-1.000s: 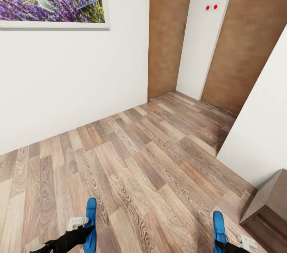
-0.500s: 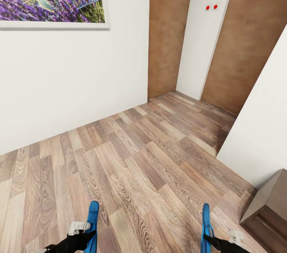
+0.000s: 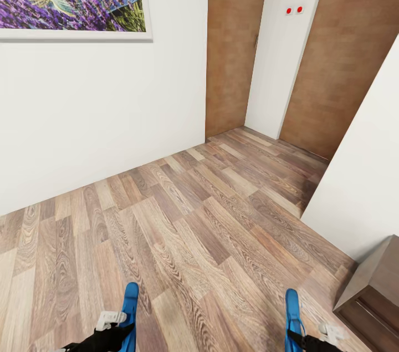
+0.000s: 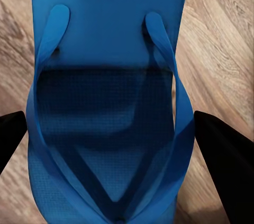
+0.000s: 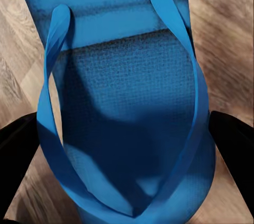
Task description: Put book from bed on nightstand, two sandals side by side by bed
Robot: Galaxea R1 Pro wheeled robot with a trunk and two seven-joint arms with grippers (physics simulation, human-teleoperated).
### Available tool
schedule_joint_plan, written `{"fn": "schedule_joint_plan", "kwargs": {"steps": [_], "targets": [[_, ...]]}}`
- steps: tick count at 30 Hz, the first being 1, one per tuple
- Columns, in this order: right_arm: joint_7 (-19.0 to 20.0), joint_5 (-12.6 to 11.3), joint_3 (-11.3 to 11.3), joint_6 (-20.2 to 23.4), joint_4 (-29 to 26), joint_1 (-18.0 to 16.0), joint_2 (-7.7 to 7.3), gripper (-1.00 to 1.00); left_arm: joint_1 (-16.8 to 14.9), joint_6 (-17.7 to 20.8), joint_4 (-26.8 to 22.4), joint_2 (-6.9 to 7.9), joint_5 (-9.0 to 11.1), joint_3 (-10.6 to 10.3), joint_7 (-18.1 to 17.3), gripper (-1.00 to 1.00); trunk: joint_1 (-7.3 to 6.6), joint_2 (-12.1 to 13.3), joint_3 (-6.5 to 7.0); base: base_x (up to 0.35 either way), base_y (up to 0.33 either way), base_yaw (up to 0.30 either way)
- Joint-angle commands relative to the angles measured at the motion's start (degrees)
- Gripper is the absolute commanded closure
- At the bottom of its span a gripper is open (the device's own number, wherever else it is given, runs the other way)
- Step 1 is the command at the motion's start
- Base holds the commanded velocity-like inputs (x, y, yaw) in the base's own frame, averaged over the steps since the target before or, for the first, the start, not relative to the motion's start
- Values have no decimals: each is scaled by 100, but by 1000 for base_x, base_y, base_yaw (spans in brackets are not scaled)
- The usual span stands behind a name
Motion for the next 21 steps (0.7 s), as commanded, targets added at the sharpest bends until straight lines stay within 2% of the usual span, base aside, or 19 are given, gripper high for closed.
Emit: {"fn": "schedule_joint_plan", "kwargs": {"steps": [1,4,14,21], "targets": [[29,-17,-40,54,-4,-5,48,100,-5,-30,3,-3,-58,46,-29,100,-1,-2,-4,0,0,0],[21,-20,-43,46,-5,-5,110,100,-6,-36,4,-3,-58,46,-25,100,-1,-2,-4,0,0,0],[24,-22,-44,-24,-7,-5,127,100,-6,-39,5,-3,-58,49,-29,100,-1,-2,-4,0,0,7],[28,-22,-44,-26,-12,-5,127,100,-6,-31,5,-3,-58,49,-29,100,-1,-2,-4,0,0,229]]}}
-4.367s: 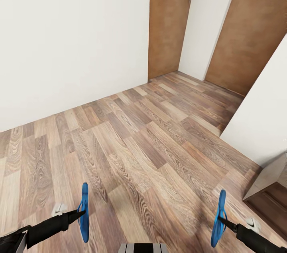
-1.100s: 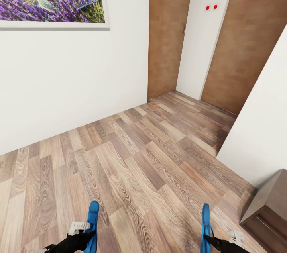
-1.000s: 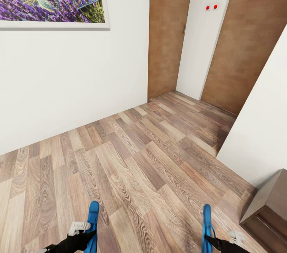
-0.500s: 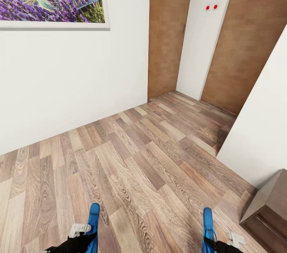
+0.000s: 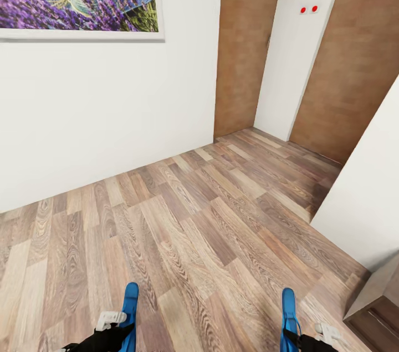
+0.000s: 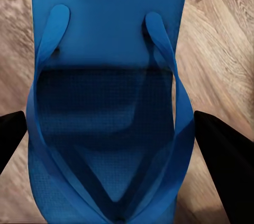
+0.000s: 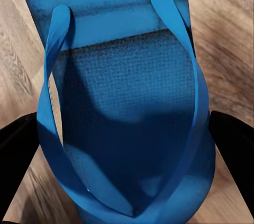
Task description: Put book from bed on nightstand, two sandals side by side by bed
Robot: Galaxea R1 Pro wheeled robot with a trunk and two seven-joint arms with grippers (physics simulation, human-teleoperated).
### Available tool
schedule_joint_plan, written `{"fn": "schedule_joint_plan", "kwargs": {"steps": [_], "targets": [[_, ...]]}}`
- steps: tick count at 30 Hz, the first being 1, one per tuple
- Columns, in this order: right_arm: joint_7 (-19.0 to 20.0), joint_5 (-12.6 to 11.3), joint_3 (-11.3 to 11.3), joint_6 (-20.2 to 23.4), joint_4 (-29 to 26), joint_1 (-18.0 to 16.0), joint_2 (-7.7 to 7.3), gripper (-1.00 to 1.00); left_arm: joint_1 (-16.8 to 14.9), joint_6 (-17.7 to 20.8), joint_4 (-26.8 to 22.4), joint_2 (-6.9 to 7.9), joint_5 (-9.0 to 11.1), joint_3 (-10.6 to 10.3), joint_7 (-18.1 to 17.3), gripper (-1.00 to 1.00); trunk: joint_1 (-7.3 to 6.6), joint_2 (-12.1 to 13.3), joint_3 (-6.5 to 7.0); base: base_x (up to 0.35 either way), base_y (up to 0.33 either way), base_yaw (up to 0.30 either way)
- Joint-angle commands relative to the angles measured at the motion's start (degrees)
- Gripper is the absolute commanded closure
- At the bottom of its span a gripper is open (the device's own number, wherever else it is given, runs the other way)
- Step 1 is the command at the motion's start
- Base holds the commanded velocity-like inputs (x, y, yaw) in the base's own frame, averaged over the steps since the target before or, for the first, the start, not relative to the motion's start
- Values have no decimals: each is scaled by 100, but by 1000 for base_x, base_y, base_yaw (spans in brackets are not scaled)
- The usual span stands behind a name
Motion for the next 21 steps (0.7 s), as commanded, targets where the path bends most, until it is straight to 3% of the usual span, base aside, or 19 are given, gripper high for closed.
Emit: {"fn": "schedule_joint_plan", "kwargs": {"steps": [1,21], "targets": [[38,-16,-31,58,-5,-2,3,100,-7,-30,4,-4,-60,44,-27,100,-1,-2,-5,0,0,282],[33,-17,-31,58,0,-2,3,100,-7,-37,4,-4,-52,44,-19,100,-1,-2,-5,0,0,289]]}}
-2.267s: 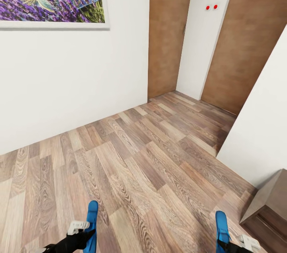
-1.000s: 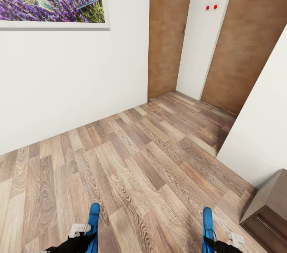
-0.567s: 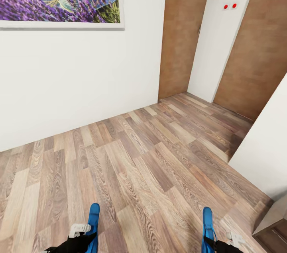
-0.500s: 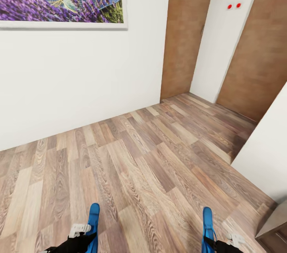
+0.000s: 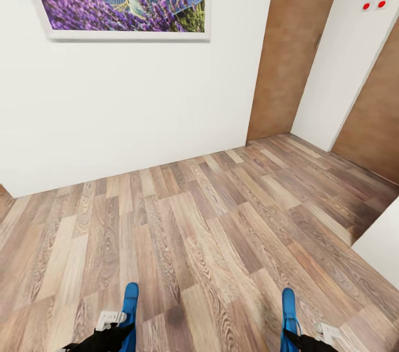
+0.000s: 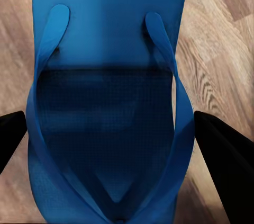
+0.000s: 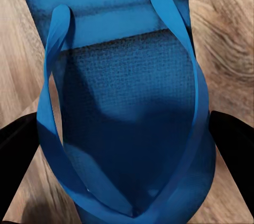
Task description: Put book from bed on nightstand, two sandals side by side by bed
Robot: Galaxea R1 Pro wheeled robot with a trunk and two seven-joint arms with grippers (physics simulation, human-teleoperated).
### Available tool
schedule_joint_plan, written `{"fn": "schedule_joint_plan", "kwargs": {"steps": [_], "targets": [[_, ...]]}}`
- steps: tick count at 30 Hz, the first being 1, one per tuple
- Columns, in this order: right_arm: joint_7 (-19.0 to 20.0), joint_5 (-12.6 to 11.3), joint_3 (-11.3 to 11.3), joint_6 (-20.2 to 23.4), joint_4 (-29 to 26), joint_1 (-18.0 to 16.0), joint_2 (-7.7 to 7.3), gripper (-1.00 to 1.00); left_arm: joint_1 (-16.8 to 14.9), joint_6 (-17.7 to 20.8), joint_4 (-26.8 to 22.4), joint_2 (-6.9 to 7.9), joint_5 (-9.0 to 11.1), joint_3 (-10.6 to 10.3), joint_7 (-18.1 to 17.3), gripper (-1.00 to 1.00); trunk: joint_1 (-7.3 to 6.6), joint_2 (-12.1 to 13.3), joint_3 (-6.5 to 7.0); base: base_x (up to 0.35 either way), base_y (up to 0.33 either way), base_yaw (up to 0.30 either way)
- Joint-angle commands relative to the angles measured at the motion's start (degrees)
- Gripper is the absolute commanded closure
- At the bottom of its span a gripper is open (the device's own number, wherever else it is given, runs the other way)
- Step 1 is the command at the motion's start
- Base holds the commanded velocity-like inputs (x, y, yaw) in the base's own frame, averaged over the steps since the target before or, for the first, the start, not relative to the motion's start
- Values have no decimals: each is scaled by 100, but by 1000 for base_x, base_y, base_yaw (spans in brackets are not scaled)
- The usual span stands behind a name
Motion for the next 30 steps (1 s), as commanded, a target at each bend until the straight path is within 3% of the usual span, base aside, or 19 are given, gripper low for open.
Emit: {"fn": "schedule_joint_plan", "kwargs": {"steps": [1,30], "targets": [[39,-19,-32,58,-4,-2,3,100,-7,-32,4,-4,-58,44,-27,100,-1,-2,-5,0,0,290],[35,-21,-32,58,-3,-2,6,100,-7,-33,13,-12,-57,44,-18,100,-1,-2,-5,0,0,290]]}}
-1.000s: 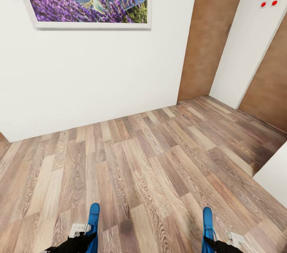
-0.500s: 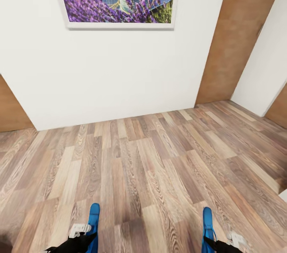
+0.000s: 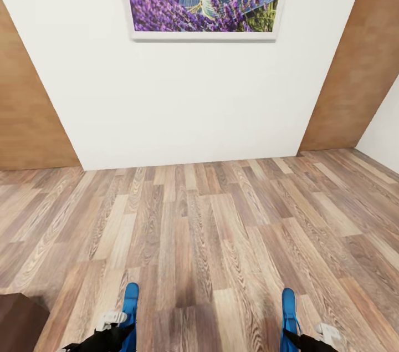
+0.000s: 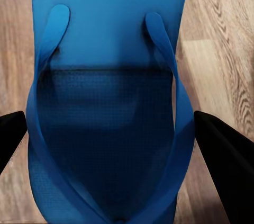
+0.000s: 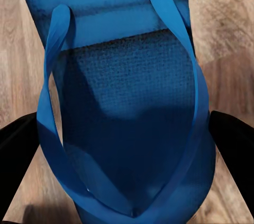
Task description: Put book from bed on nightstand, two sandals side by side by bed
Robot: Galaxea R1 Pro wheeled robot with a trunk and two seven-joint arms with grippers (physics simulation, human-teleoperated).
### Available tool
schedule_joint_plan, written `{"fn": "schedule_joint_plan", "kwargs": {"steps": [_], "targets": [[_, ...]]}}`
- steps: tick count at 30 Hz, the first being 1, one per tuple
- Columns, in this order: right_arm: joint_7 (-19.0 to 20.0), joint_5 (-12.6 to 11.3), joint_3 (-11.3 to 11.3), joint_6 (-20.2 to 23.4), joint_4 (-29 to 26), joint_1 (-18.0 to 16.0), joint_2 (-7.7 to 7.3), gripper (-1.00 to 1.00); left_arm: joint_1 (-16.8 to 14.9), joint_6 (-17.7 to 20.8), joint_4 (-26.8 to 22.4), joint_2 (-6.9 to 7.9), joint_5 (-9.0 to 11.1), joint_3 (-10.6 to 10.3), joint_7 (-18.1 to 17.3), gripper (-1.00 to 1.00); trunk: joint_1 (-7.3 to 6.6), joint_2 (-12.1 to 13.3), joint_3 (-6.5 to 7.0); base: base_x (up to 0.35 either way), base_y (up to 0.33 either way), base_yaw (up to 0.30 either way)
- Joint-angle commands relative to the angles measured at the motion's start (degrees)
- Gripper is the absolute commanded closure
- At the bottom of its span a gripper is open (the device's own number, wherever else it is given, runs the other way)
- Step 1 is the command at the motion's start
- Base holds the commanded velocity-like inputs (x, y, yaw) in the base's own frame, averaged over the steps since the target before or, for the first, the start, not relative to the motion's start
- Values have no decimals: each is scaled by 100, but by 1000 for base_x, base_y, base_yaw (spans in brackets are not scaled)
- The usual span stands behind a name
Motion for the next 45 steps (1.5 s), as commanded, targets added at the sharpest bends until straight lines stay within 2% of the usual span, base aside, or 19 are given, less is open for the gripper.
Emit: {"fn": "schedule_joint_plan", "kwargs": {"steps": [1,8,34,45], "targets": [[38,-20,-31,58,-5,-2,2,100,-7,-32,4,-4,-54,44,-27,100,-1,-2,-5,0,0,287],[38,-17,-31,58,-5,-2,0,100,-7,-32,4,-4,-49,44,-27,100,-1,-2,-5,0,0,172],[47,-20,-33,58,-6,-2,0,100,-7,-40,127,-4,-57,36,-26,100,-1,-2,-4,0,0,4],[47,-20,-39,-43,-9,-2,0,100,-7,-41,127,-4,-57,37,-27,100,-1,-2,82,0,0,0]]}}
